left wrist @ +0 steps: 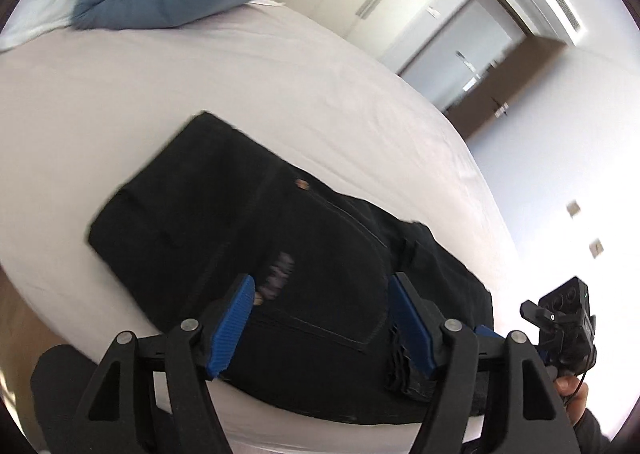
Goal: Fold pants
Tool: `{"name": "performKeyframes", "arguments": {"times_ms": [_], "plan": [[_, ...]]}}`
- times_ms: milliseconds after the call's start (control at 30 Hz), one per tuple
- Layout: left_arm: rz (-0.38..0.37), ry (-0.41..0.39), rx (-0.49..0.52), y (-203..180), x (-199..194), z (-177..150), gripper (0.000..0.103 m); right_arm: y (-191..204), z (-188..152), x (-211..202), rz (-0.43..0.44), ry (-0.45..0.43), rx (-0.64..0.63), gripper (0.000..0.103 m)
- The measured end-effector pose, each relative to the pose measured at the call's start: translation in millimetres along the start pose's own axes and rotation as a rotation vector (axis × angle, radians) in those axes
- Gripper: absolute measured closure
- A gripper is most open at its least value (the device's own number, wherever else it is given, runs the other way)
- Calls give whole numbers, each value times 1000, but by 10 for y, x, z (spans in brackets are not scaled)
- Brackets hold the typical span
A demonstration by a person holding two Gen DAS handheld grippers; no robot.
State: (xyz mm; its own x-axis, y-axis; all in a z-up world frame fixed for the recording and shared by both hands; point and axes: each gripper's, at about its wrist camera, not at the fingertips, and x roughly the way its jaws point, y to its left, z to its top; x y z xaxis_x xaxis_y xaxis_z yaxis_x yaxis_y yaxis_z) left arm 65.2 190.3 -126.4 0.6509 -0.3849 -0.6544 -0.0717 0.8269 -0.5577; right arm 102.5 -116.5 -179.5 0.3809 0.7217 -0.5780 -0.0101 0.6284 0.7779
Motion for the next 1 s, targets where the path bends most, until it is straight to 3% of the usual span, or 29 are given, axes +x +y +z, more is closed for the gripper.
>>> {"name": "performKeyframes", "arguments": {"times_ms": [167,367,533,667,1000], "plan": [[24,-38,-230,679,-233,91,31,208,389,503,48,101,15,24],[1,-51,-361,956,-294,54,31,160,534,1021,51,198,109,24],[5,-47,-437,1077,-266,-11,31,142,557,1329,-48,252,117,28],[-17,-35,-507,1180,-185,-32,31,48,606,1363,-56,228,190,29],[-46,-8,-556,1288,23,66,24,99,596,1463,-118,218,197,29]]}}
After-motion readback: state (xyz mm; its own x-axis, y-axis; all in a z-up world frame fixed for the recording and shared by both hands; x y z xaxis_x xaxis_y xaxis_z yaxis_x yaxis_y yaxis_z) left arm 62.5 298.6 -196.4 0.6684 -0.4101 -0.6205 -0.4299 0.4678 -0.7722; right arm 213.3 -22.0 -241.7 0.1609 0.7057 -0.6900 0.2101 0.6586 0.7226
